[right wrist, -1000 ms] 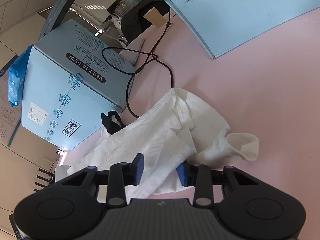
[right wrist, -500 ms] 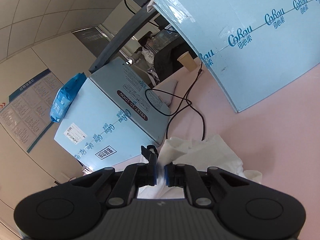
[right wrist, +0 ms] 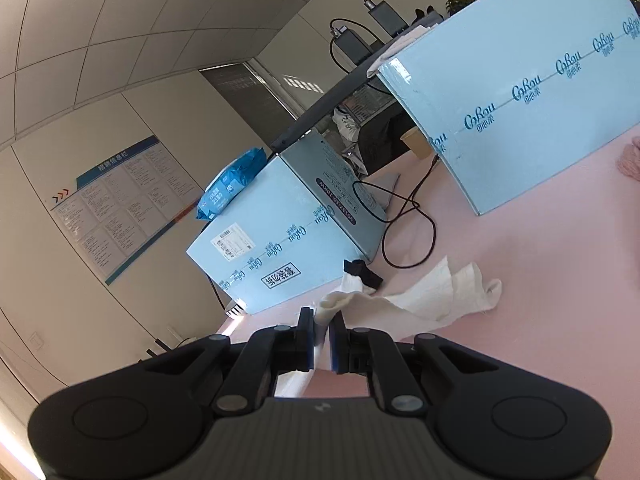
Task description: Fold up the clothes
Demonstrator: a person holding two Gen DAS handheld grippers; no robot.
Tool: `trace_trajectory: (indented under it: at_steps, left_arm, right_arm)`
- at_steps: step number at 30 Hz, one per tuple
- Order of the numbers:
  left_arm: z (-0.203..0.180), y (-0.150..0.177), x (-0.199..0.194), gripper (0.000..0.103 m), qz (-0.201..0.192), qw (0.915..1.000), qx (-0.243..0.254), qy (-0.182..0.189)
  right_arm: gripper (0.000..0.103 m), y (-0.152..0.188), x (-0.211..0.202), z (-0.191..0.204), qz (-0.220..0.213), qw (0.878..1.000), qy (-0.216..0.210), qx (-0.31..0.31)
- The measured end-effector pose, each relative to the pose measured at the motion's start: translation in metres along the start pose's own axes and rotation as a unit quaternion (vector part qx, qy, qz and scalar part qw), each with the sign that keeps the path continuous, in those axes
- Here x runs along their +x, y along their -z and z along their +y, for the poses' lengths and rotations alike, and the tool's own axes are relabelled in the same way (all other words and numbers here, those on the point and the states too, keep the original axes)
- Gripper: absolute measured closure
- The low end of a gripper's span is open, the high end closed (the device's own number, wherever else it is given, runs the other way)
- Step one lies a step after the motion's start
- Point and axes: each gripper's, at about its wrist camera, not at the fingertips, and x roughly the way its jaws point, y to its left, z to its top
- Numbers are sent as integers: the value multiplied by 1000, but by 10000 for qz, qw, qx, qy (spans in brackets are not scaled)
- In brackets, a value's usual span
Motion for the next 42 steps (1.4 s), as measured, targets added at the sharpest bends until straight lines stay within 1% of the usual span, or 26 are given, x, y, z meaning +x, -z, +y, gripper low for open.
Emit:
trace_trajectory:
  at_steps: [4, 6, 8, 9, 10, 11, 12, 13, 15, 16, 17, 19, 22, 25, 26, 27, 28, 30, 31, 32, 33, 34, 37, 39, 41, 42]
  left_arm:
    - [27, 43, -5, 103, 349, 9975, -606, 66]
    - [34, 49, -4, 103, 510, 9962, -708, 58]
    - [35, 46, -3, 96, 551, 9961, -692, 25]
    - [33, 41, -3, 83, 445, 9973, -579, -12]
    - [30, 35, -3, 56, 321, 9985, -450, -51]
    - [27, 29, -3, 38, 197, 9992, -321, -90]
    - [24, 22, -1, 14, 32, 9998, -151, -110]
    - [23, 16, 1, 13, -82, 9999, 35, -98]
    - [26, -2, 14, 13, -12, 9998, 62, -193]
    - [29, -8, 21, 13, 43, 9997, -15, -250]
    - [35, -16, 31, 13, 137, 9994, -71, -296]
    - [44, -27, 48, 13, 282, 9986, -151, -425]
    - [55, -32, 70, 13, 367, 9970, -137, -674]
    - [57, -34, 77, 13, 384, 9983, -133, -429]
    - [59, -35, 82, 13, 449, 9984, -219, -256]
    - [61, -36, 87, 13, 522, 9981, -314, -68]
    - [60, -36, 91, 14, 525, 9981, -306, -26]
    - [56, -37, 96, 17, 506, 9985, -214, -23]
    - [54, -37, 98, 36, 510, 9986, -140, -22]
    - [52, -36, 101, 51, 570, 9983, -138, 34]
    - [53, -36, 101, 74, 586, 9981, -176, 21]
    - [54, -36, 101, 92, 591, 9980, -219, -6]
    - [56, -36, 92, 96, 503, 9986, -172, -8]
    - [52, -30, 72, 97, 315, 9995, -7, -51]
    - [51, -22, 52, 96, 130, 9999, 42, -101]
    - [55, -18, 46, 96, 142, 9998, -84, -76]
  right_arm:
    - [95, 58, -18, -33, 505, 9940, 505, 826]
    - [95, 76, -20, -52, 754, 9878, 640, 1206]
    - [89, 83, -23, -62, 844, 9847, 682, 1366]
    - [88, 83, -27, -65, 797, 9846, 630, 1422]
    - [76, 79, -31, -64, 650, 9870, 521, 1372]
    - [59, 75, -35, -63, 490, 9894, 404, 1308]
    - [50, 68, -37, -60, 295, 9930, 326, 1097]
    - [35, 61, -39, -57, 94, 9959, 252, 865]
    - [26, 43, -32, -54, -119, 9988, 342, 324]
    - [24, 33, -28, -53, -219, 9990, 394, 50]
    - [24, 26, -18, -56, -161, 9985, 510, -96]
    - [25, 15, 9, -66, 162, 9975, 694, 19]
    - [30, 16, 43, -76, 698, 9949, 715, 163]
    - [33, 26, 61, -77, 860, 9937, 720, 8]
    - [33, 26, 66, -74, 866, 9937, 704, -49]
    - [35, 26, 70, -72, 867, 9938, 686, -107]
    - [39, 27, 75, -69, 910, 9934, 675, -169]
    - [65, 28, 84, -63, 1053, 9917, 663, -336]
    - [93, 30, 89, -60, 1164, 9900, 674, -431]
    - [97, 31, 91, -59, 1237, 9889, 688, -457]
    - [97, 31, 91, -59, 1274, 9888, 636, -443]
    - [97, 30, 88, -58, 1281, 9892, 569, -440]
    - [99, 23, 73, -51, 1202, 9900, 453, -587]
    - [101, 20, 56, -46, 1171, 9900, 405, -680]
    - [101, 21, 40, -46, 1163, 9911, 412, -504]
    - [101, 24, 35, -48, 1179, 9911, 463, -406]
